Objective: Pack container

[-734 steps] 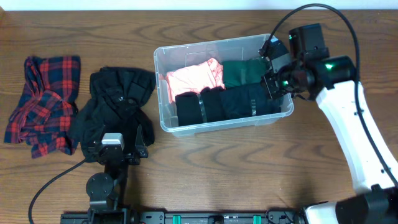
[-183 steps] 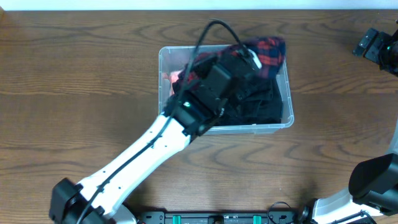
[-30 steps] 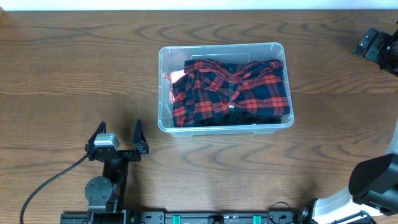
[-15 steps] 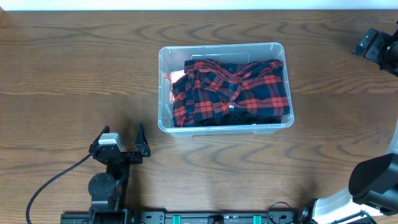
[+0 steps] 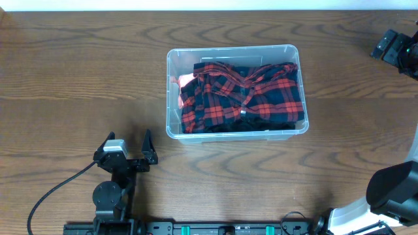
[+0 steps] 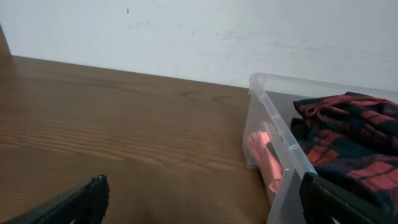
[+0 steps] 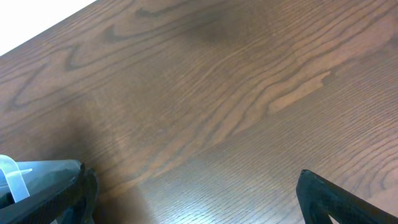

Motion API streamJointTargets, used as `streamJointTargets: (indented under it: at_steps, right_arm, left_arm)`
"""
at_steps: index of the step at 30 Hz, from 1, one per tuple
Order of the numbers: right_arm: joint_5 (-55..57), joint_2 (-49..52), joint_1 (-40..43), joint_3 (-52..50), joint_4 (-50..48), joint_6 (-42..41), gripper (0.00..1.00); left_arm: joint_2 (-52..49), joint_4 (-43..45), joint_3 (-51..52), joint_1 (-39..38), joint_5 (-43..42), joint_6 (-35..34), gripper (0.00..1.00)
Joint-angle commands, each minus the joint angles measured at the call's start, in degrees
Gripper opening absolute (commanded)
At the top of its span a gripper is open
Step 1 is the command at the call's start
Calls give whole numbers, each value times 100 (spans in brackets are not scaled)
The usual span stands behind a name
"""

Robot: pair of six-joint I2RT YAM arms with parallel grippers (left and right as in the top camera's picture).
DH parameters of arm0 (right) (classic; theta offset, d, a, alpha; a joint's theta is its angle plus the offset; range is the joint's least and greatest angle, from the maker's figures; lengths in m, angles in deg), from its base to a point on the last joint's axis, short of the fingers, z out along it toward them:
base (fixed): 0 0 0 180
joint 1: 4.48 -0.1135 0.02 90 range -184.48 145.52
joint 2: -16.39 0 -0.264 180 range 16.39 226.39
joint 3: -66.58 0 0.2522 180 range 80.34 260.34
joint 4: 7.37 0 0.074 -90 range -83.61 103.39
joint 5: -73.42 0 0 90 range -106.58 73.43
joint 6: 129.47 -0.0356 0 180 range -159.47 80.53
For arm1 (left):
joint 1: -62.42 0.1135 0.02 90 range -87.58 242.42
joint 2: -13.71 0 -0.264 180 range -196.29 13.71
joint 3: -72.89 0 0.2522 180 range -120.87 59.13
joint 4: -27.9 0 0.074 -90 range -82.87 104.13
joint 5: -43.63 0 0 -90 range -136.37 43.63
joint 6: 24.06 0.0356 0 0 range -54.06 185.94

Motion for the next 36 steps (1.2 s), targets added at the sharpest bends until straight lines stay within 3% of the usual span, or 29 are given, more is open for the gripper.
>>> streamJointTargets:
  at_steps: [1,17,23,32,36]
  right_arm:
    - [37,-22,22,70,11,-76,99]
    - [37,-26,-17,46,13,-76,99]
    - [37,-638,-350,-184,20,-79,99]
    - [411,-2752,-1451,-2243,-149,50,99]
    - [291,-3853,-1683,-3652,-1207,-83,99]
  left_arm:
    - [26,-267,52,28,0,96,98]
    - [26,-267,52,28,0,96,98]
    - [26,-267,52,28,0,96,98]
    - [26,-267,52,28,0,96,98]
    - [26,-267,52,28,0,96,98]
